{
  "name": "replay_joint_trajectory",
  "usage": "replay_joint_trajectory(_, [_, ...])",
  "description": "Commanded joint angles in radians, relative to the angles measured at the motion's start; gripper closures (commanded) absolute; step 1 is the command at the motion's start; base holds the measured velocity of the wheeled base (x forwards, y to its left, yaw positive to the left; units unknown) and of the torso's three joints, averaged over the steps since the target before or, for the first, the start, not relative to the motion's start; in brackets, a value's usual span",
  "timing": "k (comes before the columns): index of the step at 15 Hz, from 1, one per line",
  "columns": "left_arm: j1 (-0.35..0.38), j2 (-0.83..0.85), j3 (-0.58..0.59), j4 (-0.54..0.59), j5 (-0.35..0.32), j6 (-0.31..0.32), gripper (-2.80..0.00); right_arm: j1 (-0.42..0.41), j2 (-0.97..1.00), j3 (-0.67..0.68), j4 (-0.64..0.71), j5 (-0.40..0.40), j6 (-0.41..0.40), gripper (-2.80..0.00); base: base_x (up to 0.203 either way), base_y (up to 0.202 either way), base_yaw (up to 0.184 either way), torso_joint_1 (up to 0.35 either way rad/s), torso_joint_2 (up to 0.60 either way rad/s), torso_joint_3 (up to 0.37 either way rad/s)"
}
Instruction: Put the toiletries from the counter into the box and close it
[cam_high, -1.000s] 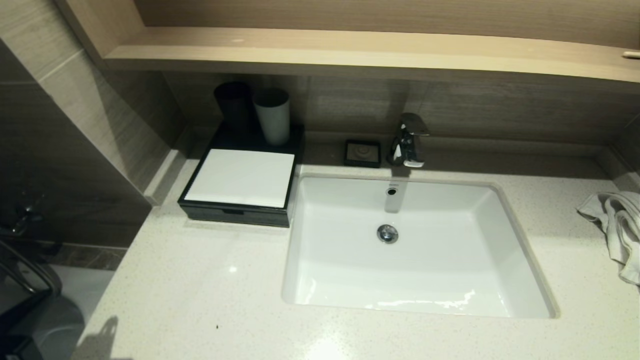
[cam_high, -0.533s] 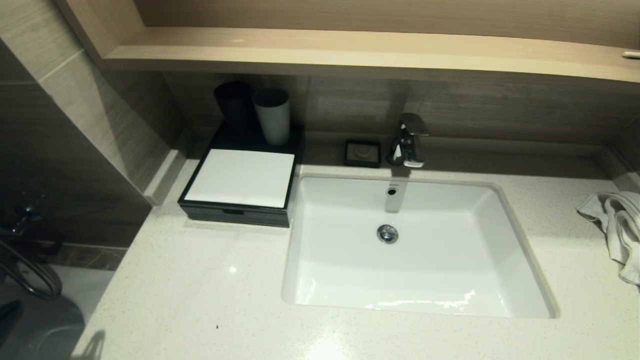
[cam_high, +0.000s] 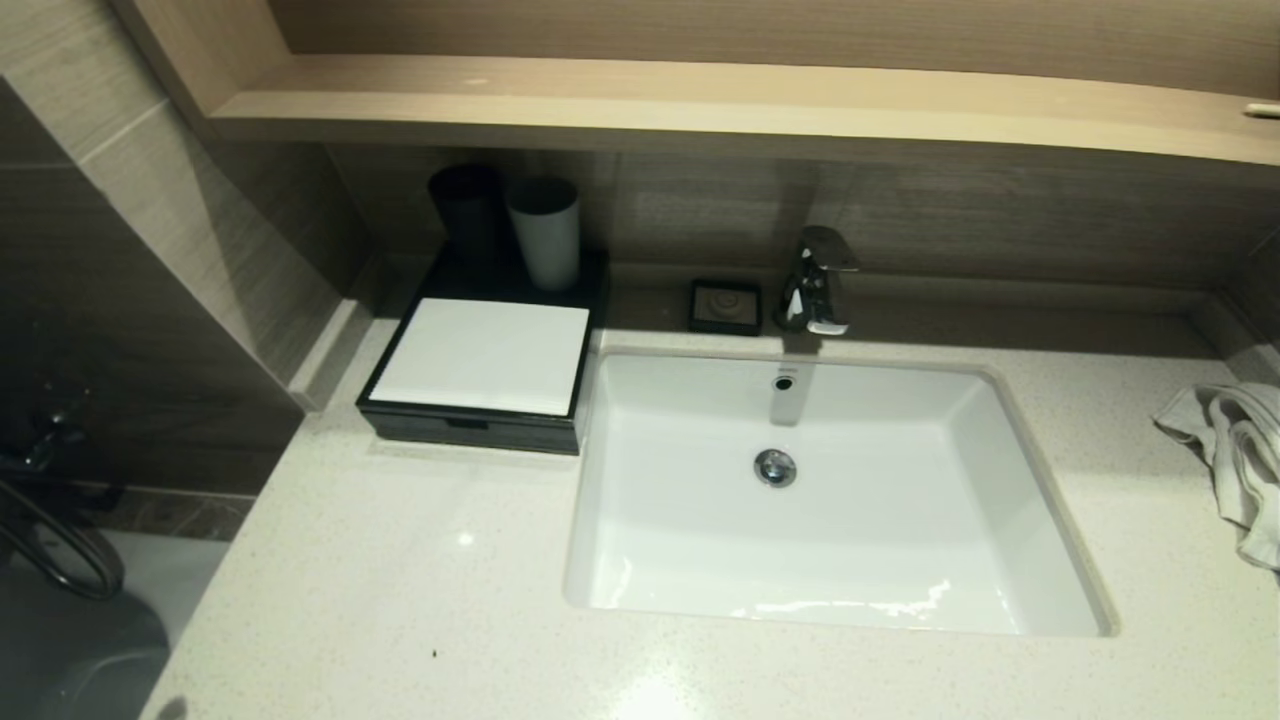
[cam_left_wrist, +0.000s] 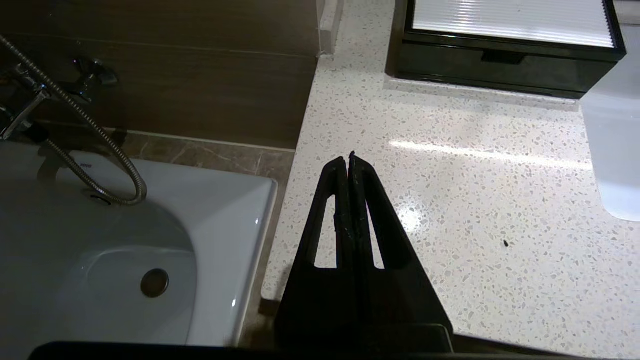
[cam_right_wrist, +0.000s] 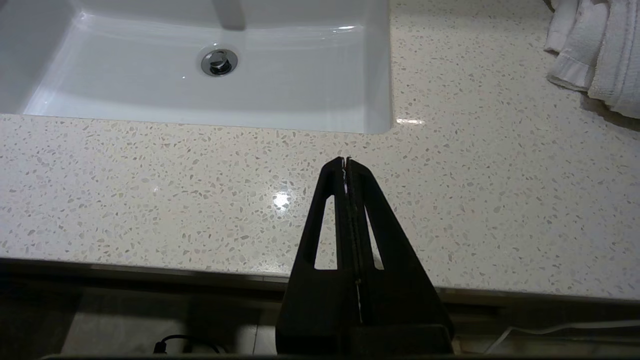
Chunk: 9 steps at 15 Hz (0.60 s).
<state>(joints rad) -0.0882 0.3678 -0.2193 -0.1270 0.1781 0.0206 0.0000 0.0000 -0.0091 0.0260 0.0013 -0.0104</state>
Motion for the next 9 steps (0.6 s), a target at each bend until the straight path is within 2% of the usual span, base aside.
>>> replay_joint_trajectory(1, [0.057,-0.053,0.009,-0.002,-0.022,0.001,0.0,0.0,0.0,0.0,0.0,0.0,0.0,0.0,0.0,0.0,0.0,0.0,0.0,0.0])
replay_joint_trajectory(4, [0.082,-0.114,0.026,0.009,-0.05,0.005,0.0,0.0,0.0,0.0,0.0,0.0,0.0,0.0,0.0,0.0,0.0,0.0,0.0,0.0])
replay_joint_trajectory(9, [0.089,-0.234,0.06,0.039,-0.052,0.007,0.0,0.0,0.0,0.0,0.0,0.0,0.0,0.0,0.0,0.0,0.0,0.0,0.0,0.0])
